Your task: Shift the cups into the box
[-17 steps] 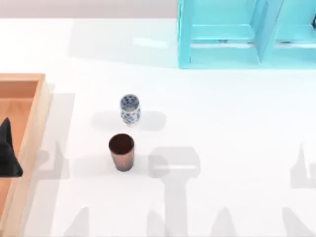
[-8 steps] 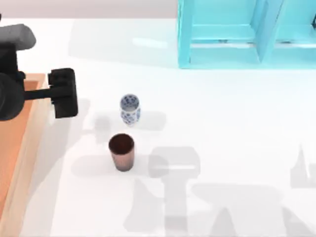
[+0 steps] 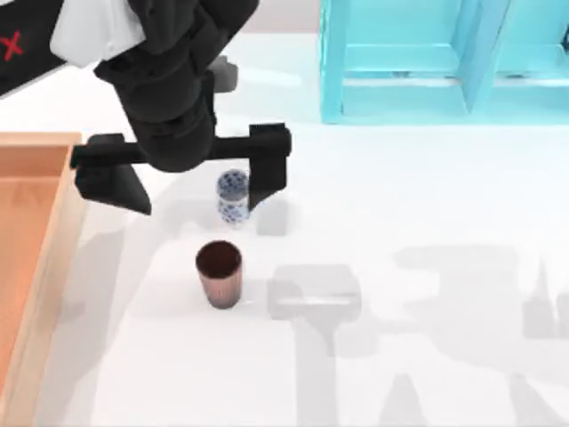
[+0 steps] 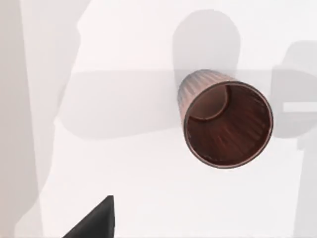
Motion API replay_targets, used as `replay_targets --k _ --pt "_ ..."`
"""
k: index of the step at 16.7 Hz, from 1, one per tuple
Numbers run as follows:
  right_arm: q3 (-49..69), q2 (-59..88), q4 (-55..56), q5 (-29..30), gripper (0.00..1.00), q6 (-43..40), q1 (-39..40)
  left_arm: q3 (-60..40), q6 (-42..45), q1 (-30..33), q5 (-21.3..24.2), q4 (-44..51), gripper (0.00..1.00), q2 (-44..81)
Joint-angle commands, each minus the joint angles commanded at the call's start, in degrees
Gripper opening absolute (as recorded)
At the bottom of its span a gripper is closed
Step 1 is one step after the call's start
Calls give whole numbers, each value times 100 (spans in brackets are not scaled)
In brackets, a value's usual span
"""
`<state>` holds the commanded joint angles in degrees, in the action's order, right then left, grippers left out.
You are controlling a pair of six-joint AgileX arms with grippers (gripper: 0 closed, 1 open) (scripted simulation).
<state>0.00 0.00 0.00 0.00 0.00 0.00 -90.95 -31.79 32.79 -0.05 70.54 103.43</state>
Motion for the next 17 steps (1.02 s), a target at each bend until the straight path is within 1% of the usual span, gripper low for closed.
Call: replay_targets --k 3,6,12,14,17 --pt "0 0 0 0 100 0 0 -800 -249 284 15 527 100 780" --pt "0 0 0 0 100 0 0 -1130 -347 399 21 730 100 1106" --pt "0 0 0 0 100 0 0 -1026 -335 378 21 621 100 1114" --pt "0 0 0 0 100 0 0 -738 -328 382 21 300 100 1171" --pt "0 0 0 0 100 0 0 -138 -326 380 22 -476 100 1294"
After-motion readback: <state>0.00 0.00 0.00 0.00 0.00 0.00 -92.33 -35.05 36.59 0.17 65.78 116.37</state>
